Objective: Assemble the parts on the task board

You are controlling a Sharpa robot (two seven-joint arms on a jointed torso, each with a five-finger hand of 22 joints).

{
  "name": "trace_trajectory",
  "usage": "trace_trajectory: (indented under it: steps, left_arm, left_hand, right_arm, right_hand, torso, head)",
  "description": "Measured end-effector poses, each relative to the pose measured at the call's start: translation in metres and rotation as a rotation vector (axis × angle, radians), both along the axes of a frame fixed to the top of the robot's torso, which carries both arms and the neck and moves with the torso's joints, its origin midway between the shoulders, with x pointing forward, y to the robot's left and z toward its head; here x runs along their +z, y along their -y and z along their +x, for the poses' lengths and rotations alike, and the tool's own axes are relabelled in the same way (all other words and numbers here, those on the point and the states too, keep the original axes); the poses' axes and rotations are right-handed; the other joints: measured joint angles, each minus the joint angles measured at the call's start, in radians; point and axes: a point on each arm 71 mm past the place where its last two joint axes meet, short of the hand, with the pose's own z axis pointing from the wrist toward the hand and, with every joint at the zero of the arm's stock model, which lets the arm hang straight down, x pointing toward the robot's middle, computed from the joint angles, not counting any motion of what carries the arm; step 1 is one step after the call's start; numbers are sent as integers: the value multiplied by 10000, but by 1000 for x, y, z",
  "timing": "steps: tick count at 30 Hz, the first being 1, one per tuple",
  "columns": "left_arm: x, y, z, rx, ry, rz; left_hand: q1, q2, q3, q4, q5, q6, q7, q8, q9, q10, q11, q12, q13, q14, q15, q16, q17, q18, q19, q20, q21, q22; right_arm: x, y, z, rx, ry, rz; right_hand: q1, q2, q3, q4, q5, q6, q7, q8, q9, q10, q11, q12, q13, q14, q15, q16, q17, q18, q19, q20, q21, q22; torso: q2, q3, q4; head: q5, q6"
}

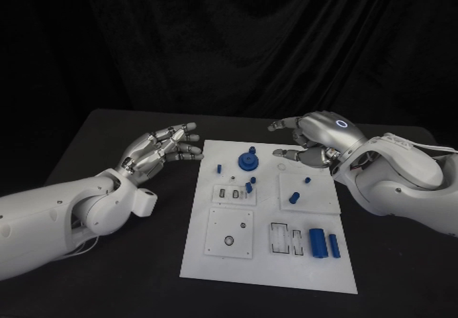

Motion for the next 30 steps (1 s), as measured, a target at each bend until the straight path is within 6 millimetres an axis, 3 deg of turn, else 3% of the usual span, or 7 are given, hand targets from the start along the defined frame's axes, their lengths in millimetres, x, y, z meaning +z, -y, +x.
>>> trace_trajectory:
  steps: [5,11,16,18,20,23,30]
  left_arm:
    - [22,8,13,106,377,596]
    - [26,25,24,-202,-669,2278]
    - [16,43,26,-655,-1133,4324]
    - [12,53,25,-852,-1099,5294]
    - [10,61,24,-990,-972,6102]
    - [7,72,22,-1134,-702,7467]
    - [-1,90,18,-1168,-254,9958]
  left_hand:
    - [187,-5,129,-13,151,1795,540,866,395,2296,-391,1609,904,560,-407,2330,1266,252,847,-210,1073,528]
    - [-303,51,-56,-27,32,1794,758,2039,915,2484,-886,4326,3670,504,-939,6084,3984,250,1697,-707,3139,1894]
    - [-554,129,-55,3,-357,1370,699,2794,1247,6591,-1055,7702,9896,5152,-1099,8882,9503,249,1731,-925,5668,3771]
    - [-696,113,-88,-24,-570,1251,658,3130,1492,8390,-1086,8466,11476,6849,-1162,9332,10595,250,1678,-978,6812,4686]
    - [-845,132,-184,-13,-791,1186,626,3538,1829,9823,-1116,9005,11803,8013,-1207,9511,10792,133,2598,-1043,8255,6629]
    - [-1613,215,-659,-14,-1515,1078,518,4266,2521,10318,-1281,9299,11843,8429,-1332,9546,10831,-381,4880,-1090,10066,9487]
    - [-2942,393,-1861,-35,-3026,1080,228,5766,4281,10362,-1543,9305,11842,8476,-1633,9545,10831,-545,6549,-1365,10967,11254]
  right_arm:
    - [-1,15,9,-189,27,289]
    - [-12,31,18,-510,-191,424]
    - [-20,37,22,-660,-359,471]
    - [-25,41,23,-749,-449,477]
    - [-30,44,23,-821,-549,477]
    - [-39,46,23,-875,-714,474]
    - [-48,48,23,-886,-807,520]
  right_hand:
    - [356,97,123,-255,501,170,-3,72,-24,0,0,0,0,0,0,0,0,0,0,0,65,0]
    - [437,178,176,-364,883,278,34,113,-71,0,0,0,0,0,0,0,0,0,0,0,66,-1]
    - [460,202,176,-364,976,278,34,113,-88,0,0,0,0,0,0,0,0,-1,-1,0,66,-1]
    - [461,202,192,-381,1013,299,12,113,-92,0,0,0,0,0,0,0,0,0,-1,0,111,-1]
    - [460,202,205,-393,1119,366,50,113,-109,0,0,0,-1,0,0,0,0,-1,0,0,116,-1]
    - [460,202,205,-393,1251,409,50,113,-131,0,0,0,-1,0,0,41,0,0,0,0,116,-1]
    - [460,201,205,-393,1397,450,62,153,-150,0,0,0,-1,0,0,55,0,0,0,0,186,-2]
  torso:
    - [-115,62,-28]
    - [-361,198,-109]
    - [-578,339,-137]
    - [-654,413,-161]
    - [-732,491,-186]
    - [-831,595,-230]
    - [-982,808,-385]
  head:
    - [267,-94]
    - [578,-302]
    - [656,-500]
    - [673,-580]
    - [686,-657]
    - [711,-786]
    - [739,-996]
